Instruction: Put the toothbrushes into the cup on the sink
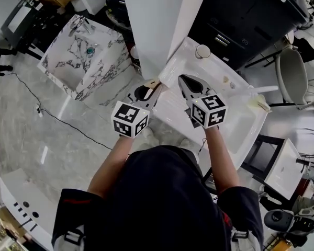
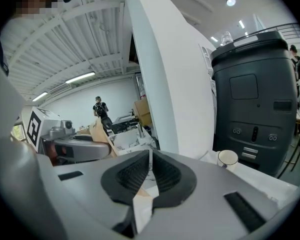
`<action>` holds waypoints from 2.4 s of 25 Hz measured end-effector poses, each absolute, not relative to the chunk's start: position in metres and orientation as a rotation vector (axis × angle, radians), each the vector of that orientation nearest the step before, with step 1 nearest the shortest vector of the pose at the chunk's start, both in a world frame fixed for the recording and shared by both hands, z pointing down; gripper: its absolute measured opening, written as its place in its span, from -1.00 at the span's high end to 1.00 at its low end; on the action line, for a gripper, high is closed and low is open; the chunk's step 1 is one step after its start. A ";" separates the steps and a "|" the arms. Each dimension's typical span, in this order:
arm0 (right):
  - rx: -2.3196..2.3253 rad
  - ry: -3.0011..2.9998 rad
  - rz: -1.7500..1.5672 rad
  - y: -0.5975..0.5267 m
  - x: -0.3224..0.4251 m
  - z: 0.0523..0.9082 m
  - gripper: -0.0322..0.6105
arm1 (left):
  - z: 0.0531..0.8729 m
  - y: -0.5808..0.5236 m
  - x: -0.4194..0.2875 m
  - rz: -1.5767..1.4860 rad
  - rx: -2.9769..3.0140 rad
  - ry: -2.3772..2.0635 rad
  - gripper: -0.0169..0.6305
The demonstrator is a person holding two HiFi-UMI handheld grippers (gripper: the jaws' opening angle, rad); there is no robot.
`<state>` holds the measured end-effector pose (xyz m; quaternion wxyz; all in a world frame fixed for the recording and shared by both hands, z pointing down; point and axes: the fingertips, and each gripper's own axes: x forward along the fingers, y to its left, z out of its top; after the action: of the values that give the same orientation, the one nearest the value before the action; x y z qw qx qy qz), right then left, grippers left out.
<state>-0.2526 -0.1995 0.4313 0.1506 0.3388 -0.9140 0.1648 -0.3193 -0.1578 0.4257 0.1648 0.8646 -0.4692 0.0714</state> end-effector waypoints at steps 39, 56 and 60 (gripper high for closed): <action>1.212 -2.502 0.567 -0.252 -0.181 0.464 0.76 | 0.445 -0.231 -0.259 0.306 2.567 -1.130 0.71; 1.271 -2.441 0.672 -0.276 -0.149 0.489 0.76 | 0.439 -0.305 -0.206 0.312 2.634 -1.049 0.71; 1.278 -2.435 0.688 -0.282 -0.146 0.493 0.76 | 0.435 -0.322 -0.196 0.312 2.657 -1.040 0.71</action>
<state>-0.1461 -0.2819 0.4933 0.1530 0.4454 -0.8489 0.2400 -0.1961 -0.3223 0.4354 0.1351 0.9172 -0.3590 0.1078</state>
